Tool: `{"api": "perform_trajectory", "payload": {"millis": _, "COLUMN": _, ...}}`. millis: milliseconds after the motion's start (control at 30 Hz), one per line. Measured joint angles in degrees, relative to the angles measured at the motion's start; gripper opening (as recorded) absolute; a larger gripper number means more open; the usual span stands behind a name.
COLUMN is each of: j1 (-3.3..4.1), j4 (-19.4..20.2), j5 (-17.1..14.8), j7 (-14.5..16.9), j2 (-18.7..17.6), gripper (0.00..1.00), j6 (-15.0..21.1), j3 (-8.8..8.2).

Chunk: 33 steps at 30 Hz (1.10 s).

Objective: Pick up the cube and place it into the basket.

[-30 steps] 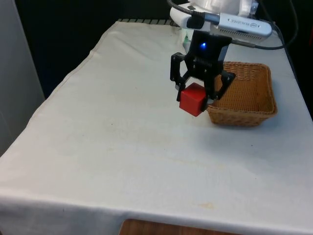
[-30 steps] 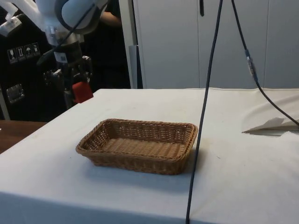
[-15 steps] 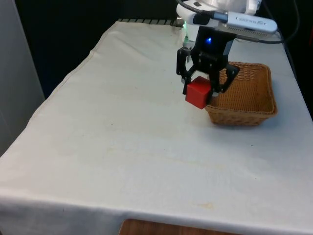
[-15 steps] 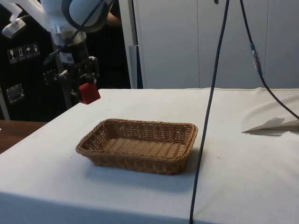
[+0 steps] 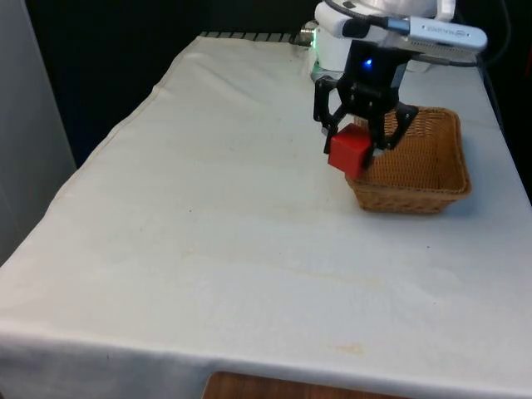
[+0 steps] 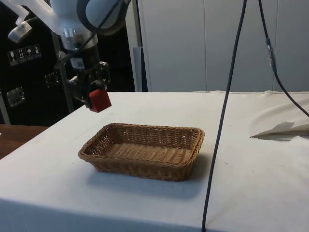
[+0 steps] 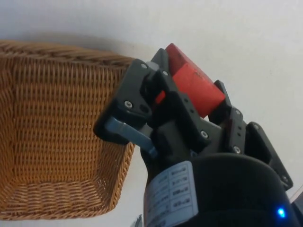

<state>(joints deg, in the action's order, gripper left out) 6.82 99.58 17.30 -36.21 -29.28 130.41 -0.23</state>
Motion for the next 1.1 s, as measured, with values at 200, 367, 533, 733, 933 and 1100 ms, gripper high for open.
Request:
{"api": "perform_trajectory", "payload": {"millis": 200, "j1": 0.0, "j4": 4.1, "j5": 0.6, "j7": -1.5, "j2": 2.1, "gripper": 0.12, "j6": 2.1, "j3": 0.57}}
{"api": "perform_trajectory", "payload": {"millis": 367, "j1": 0.0, "j4": 7.6, "j5": 1.3, "j7": -3.0, "j2": 3.9, "gripper": 0.12, "j6": 3.9, "j3": 1.15}}
{"api": "perform_trajectory", "payload": {"millis": 533, "j1": 0.0, "j4": 11.2, "j5": 2.1, "j7": -4.5, "j2": 5.8, "gripper": 0.12, "j6": 5.8, "j3": 1.66}}
{"api": "perform_trajectory", "payload": {"millis": 733, "j1": 0.0, "j4": 15.4, "j5": 3.2, "j7": -6.5, "j2": 7.8, "gripper": 0.12, "j6": 8.1, "j3": 2.29}}
{"api": "perform_trajectory", "payload": {"millis": 933, "j1": 0.0, "j4": 18.6, "j5": 4.0, "j7": -8.1, "j2": 9.4, "gripper": 0.12, "j6": 9.7, "j3": 2.92}}
{"api": "perform_trajectory", "payload": {"millis": 1100, "j1": 0.0, "j4": 21.8, "j5": 5.3, "j7": -10.4, "j2": 10.6, "gripper": 0.12, "j6": 12.0, "j3": 3.61}}
